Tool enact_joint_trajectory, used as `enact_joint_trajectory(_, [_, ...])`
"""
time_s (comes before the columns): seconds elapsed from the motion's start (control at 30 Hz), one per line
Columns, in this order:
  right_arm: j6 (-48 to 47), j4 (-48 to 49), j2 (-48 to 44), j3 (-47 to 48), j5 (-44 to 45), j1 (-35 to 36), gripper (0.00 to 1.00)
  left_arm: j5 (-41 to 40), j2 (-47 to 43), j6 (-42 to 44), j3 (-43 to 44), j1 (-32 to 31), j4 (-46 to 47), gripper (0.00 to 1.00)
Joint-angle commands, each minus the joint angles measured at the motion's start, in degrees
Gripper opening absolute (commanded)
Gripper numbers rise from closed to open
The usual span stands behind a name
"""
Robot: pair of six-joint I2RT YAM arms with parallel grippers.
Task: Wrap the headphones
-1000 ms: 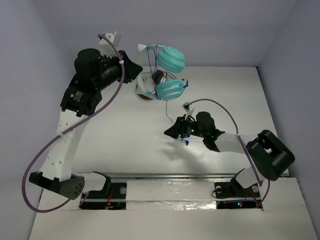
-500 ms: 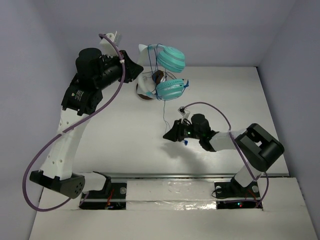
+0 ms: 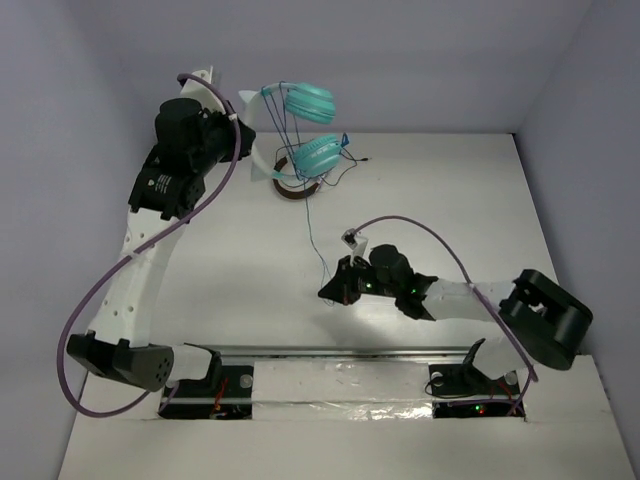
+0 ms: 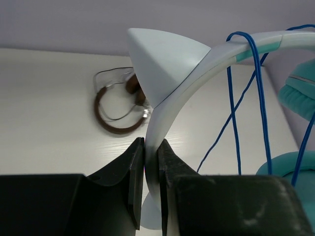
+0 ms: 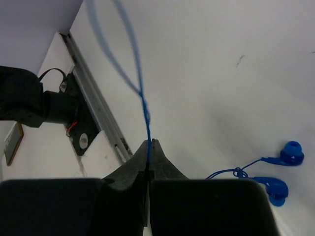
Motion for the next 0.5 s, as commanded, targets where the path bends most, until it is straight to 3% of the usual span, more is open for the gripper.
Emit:
enact_joint_trajectory(0.0, [-1.51, -9.68, -6.73, 0.40, 5.76, 3.78, 0.00, -12.62, 0.26, -0.57, -2.29, 0.59, 5.31, 0.00])
enact_joint_trajectory(0.17, [-0.72, -21.29, -16.04, 3.47, 8.31, 9.23, 0.00, -21.69, 0.17, 1.54, -7.39, 1.11, 5.92, 0.00])
enact_joint_trajectory(0.3, [-4.06, -39.17, -19.13, 11.54, 15.33, 13.36, 0.00, -26.44, -0.18, 3.04, -12.65, 1.11, 5.30, 0.00])
enact_joint_trajectory(0.47, [-8.28, -50.91, -21.95, 24.88, 17.02, 14.07, 0.00, -32.59, -1.59, 4.79, -18.11, 0.06, 4.96, 0.00])
